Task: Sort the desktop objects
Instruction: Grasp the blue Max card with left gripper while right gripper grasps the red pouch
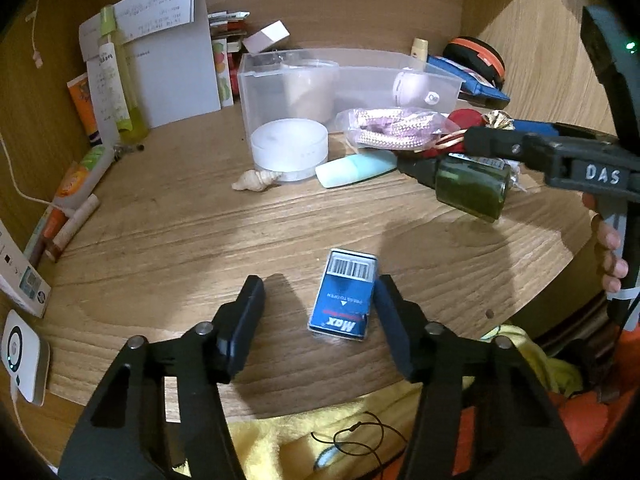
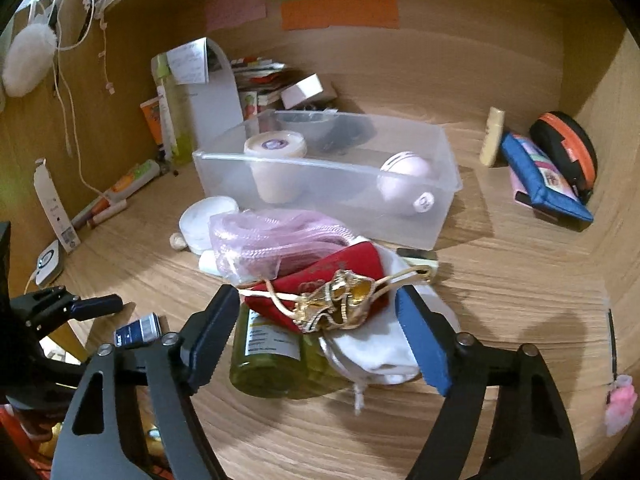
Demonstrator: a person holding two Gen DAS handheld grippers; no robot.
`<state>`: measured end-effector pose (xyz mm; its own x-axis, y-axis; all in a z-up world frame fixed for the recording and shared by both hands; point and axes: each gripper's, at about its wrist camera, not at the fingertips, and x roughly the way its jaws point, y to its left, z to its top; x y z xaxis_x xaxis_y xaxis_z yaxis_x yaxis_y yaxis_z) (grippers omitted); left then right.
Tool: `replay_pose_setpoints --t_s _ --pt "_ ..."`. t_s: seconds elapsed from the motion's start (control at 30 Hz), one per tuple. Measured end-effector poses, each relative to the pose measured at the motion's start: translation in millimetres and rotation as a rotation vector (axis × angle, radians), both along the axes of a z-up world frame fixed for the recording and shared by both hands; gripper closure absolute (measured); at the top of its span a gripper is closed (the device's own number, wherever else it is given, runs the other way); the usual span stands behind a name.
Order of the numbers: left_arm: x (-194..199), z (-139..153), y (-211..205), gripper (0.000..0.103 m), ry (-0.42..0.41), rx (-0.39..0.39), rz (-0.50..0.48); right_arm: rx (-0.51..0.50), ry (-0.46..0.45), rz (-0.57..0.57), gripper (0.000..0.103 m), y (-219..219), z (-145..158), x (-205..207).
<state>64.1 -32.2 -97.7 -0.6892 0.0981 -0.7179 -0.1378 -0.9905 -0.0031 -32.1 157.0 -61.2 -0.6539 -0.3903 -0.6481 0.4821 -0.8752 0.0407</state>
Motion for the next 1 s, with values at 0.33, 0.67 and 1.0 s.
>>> replay_pose_setpoints --t_s 0.33,0.67,1.0 --pt "-0.3 -0.7 6.2 0.068 0.025 -0.002 -0.009 0.029 0.029 -0.012 0.031 -5.3 -5.1 -1.9" --pt "-9.6 0.2 8.6 0.077 0.022 0.021 -0.004 0.011 0.052 0.018 0.053 -2.3 1.8 1.4" --pt "-26.6 11.7 -3.9 0.077 0.037 0.059 0.071 -0.034 0.081 -0.018 0.066 14.8 16.1 -0.1"
